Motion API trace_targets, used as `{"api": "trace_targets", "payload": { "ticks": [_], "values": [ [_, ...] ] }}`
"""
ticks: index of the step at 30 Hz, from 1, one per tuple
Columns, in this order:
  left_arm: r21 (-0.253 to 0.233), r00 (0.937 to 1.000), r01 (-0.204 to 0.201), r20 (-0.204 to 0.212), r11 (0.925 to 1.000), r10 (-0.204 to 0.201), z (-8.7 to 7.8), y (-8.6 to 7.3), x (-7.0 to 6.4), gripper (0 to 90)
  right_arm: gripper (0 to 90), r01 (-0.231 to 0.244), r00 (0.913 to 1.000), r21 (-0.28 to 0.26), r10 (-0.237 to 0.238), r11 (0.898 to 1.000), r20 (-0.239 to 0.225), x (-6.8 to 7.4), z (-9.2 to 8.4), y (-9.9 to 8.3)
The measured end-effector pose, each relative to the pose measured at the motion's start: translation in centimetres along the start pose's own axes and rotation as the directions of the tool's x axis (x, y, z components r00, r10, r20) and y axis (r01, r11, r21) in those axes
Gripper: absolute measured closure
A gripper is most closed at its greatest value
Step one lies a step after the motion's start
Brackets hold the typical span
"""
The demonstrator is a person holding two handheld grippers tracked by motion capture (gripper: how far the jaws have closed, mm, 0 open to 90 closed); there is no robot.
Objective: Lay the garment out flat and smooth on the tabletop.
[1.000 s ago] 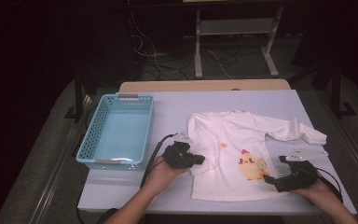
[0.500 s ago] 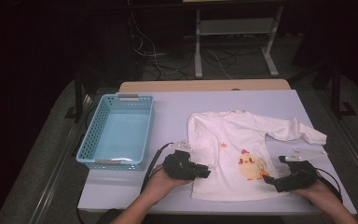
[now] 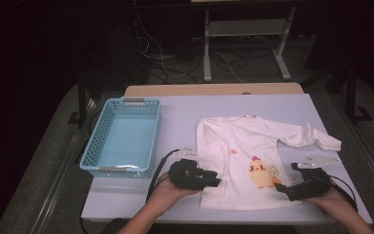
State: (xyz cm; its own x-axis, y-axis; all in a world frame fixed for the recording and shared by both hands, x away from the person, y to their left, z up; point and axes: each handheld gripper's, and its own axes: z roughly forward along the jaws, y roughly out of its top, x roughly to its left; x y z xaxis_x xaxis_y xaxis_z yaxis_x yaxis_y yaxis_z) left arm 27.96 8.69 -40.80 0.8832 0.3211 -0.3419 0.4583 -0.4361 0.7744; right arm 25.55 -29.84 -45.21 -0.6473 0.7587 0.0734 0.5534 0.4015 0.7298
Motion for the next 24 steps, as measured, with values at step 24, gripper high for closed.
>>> {"api": "trace_targets", "payload": {
  "ticks": [24],
  "values": [
    [0.157,0.9557,0.116,-0.287,0.9809,-0.067,1.7,-2.6,2.5,55.2,0.1,0.005,1.0000,0.003,-0.005,1.000,0.004,0.1,0.0,0.0]
  ]
}}
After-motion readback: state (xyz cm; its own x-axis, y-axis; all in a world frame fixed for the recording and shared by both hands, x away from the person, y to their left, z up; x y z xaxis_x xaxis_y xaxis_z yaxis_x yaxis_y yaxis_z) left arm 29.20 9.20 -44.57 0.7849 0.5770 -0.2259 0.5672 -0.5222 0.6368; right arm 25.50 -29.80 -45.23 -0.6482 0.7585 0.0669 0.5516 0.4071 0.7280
